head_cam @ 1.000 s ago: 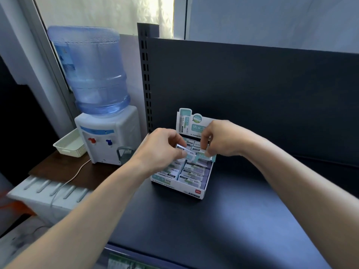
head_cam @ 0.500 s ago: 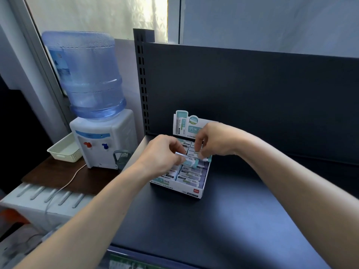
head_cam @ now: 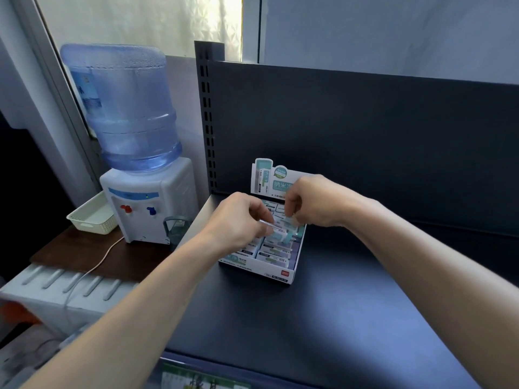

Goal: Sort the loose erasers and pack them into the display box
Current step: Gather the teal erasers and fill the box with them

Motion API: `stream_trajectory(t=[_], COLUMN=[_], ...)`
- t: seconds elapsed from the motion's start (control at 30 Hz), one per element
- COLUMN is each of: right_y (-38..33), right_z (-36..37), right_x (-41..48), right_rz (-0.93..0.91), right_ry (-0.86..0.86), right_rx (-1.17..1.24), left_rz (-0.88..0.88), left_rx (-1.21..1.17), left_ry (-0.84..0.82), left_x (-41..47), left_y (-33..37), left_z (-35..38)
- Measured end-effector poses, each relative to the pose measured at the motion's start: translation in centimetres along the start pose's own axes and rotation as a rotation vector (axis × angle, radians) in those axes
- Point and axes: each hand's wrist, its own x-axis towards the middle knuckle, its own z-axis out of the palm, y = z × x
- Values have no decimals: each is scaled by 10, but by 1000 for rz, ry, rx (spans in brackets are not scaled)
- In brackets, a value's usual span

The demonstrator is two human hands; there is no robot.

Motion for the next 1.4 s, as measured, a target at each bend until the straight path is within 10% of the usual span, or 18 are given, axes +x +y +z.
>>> stream_trajectory(t=[0.73,1.4], right_y=[55,303], right_z=[-17,-48], right_x=[-62,-335], right_rz=[310,819], right_ry=[252,269], right_rx=[83,-96], left_rz=[291,594], left_rx=[21,128], left_ry=[-16,-415], left_x=[14,-74], left_y=[54,279], left_z=[27,289])
